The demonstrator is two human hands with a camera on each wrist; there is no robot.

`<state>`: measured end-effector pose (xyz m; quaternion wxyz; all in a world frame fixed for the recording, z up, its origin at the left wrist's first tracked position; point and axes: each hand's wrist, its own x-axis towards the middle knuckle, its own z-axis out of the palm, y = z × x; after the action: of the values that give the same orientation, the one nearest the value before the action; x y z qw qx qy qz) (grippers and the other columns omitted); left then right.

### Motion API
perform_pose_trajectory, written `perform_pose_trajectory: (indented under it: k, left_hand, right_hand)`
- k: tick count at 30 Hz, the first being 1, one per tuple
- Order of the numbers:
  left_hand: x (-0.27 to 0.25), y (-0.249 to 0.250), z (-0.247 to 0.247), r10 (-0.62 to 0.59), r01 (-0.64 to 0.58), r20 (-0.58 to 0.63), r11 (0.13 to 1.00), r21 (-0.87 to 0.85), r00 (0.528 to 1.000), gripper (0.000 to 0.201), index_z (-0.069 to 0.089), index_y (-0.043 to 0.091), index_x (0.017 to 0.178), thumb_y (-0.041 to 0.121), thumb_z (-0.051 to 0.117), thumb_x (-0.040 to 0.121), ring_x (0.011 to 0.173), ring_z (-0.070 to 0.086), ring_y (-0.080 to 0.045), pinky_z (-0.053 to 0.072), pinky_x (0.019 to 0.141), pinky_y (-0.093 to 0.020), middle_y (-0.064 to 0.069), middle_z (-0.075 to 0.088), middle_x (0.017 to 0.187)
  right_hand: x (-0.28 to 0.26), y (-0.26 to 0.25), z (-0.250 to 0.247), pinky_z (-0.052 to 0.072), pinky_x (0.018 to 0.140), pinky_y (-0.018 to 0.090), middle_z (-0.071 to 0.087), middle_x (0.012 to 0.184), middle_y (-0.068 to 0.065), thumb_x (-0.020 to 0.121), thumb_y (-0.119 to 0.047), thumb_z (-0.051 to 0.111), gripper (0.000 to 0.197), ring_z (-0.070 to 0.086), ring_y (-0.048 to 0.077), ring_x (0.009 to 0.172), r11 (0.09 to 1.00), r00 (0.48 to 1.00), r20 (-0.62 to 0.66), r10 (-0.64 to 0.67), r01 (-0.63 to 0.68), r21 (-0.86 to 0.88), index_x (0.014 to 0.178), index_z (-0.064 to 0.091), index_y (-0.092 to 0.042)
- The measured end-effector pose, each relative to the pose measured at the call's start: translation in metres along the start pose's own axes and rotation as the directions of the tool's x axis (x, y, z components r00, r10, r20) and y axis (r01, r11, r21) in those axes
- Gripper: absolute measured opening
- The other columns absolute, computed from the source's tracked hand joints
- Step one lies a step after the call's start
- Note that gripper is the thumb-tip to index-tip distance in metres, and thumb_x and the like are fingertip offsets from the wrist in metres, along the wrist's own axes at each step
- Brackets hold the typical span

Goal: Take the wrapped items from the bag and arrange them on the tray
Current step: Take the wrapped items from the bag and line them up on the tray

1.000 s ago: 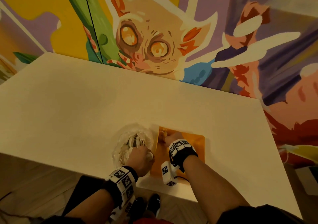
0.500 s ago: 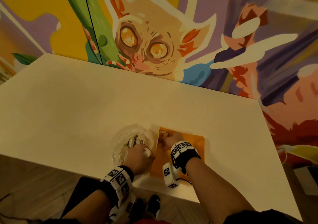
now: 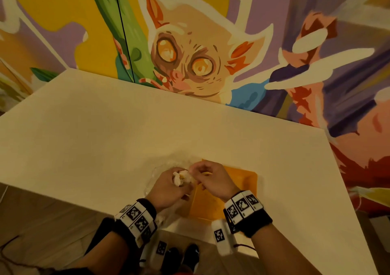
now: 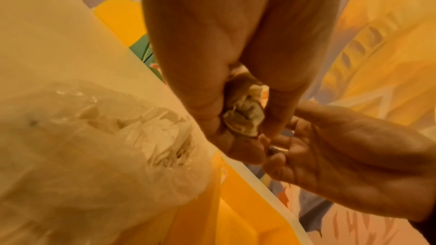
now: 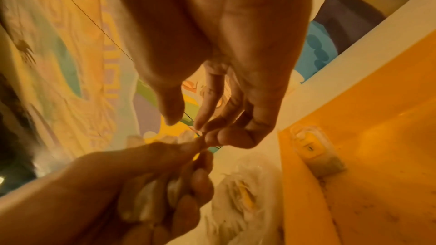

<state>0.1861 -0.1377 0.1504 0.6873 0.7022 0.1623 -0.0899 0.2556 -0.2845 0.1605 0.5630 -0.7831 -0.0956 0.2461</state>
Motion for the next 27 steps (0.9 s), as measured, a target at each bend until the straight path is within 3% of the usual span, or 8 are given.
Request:
perform_pose_trajectory:
  k: [2, 4, 11, 15, 20, 23, 27]
  left_hand:
    - [-0.004, 0.003, 0.001, 0.022, -0.022, 0.009, 1.000, -0.013, 1.000, 0.024, 0.062, 0.002, 0.105, -0.004, 0.069, 0.082, 0.074, 0.068, -0.027, 0.060, 0.067, -0.038, -0.020, 0.069, 0.090]
    - [-0.007, 0.003, 0.001, 0.028, -0.028, 0.003, 0.998, -0.057, 1.000, 0.025, 0.062, 0.003, 0.107, -0.004, 0.068, 0.083, 0.075, 0.069, -0.026, 0.060, 0.069, -0.039, -0.020, 0.069, 0.089]
    - [-0.011, -0.007, -0.001, -0.018, 0.011, -0.037, 0.982, -0.188, 0.999, 0.012, 0.070, 0.009, 0.101, 0.009, 0.062, 0.092, 0.081, 0.069, -0.030, 0.059, 0.068, -0.041, -0.021, 0.069, 0.095]
    - [-0.008, -0.012, 0.001, -0.076, 0.044, -0.107, 0.962, -0.268, 0.991, 0.014, 0.069, 0.007, 0.101, 0.010, 0.057, 0.096, 0.081, 0.069, -0.035, 0.058, 0.066, -0.040, -0.022, 0.070, 0.096]
    - [-0.003, -0.015, 0.002, 0.003, -0.027, -0.147, 0.987, -0.158, 0.989, 0.012, 0.072, 0.014, 0.099, 0.017, 0.070, 0.088, 0.063, 0.055, -0.017, 0.049, 0.054, -0.028, -0.009, 0.064, 0.076]
    - [0.000, -0.017, 0.006, 0.073, -0.085, -0.143, 0.993, -0.078, 0.987, 0.011, 0.073, 0.008, 0.095, 0.015, 0.070, 0.087, 0.055, 0.049, -0.018, 0.044, 0.048, -0.027, -0.008, 0.059, 0.065]
    - [0.006, -0.022, 0.011, 0.092, -0.099, -0.234, 0.995, -0.020, 0.968, 0.014, 0.071, 0.006, 0.094, 0.018, 0.072, 0.086, 0.048, 0.049, -0.016, 0.043, 0.046, -0.027, -0.007, 0.061, 0.063]
  right_hand:
    - [-0.003, 0.002, 0.006, 0.048, 0.058, 0.019, 0.067, 0.082, -0.004, 0.085, -0.022, 0.073, 0.003, 0.061, 0.007, 0.068, 0.998, 0.999, 0.024, -0.042, 0.043, -0.042, 0.087, 0.071, -0.021]
    - [-0.004, 0.008, 0.009, 0.048, 0.061, 0.022, 0.066, 0.078, -0.006, 0.085, -0.020, 0.074, 0.010, 0.062, 0.010, 0.069, 0.996, 0.999, -0.001, -0.038, 0.038, -0.075, 0.080, 0.068, -0.026]
    - [-0.014, 0.018, 0.011, 0.054, 0.060, 0.030, 0.069, 0.085, 0.007, 0.088, -0.016, 0.070, 0.008, 0.065, 0.015, 0.069, 0.983, 0.993, -0.111, 0.037, -0.016, 0.181, 0.088, 0.066, -0.009]
    - [-0.014, 0.022, 0.009, 0.052, 0.057, 0.031, 0.069, 0.078, 0.006, 0.090, -0.012, 0.067, 0.008, 0.062, 0.018, 0.068, 0.963, 0.978, -0.205, 0.048, 0.009, 0.268, 0.085, 0.060, -0.011]
    - [-0.012, 0.028, 0.003, 0.042, 0.055, 0.019, 0.068, 0.077, 0.006, 0.089, -0.016, 0.068, 0.010, 0.059, 0.007, 0.063, 0.993, 0.975, -0.213, -0.063, 0.082, 0.081, 0.083, 0.060, -0.018]
    - [-0.012, 0.032, 0.005, 0.040, 0.054, 0.015, 0.066, 0.076, 0.002, 0.089, -0.018, 0.069, 0.009, 0.057, 0.002, 0.061, 0.993, 0.980, -0.180, -0.082, 0.096, 0.071, 0.087, 0.061, -0.018]
    - [-0.012, 0.039, 0.006, 0.042, 0.059, 0.013, 0.065, 0.081, -0.009, 0.086, -0.021, 0.073, 0.010, 0.060, 0.003, 0.072, 0.997, 0.986, -0.150, -0.078, 0.077, -0.013, 0.089, 0.064, -0.023]
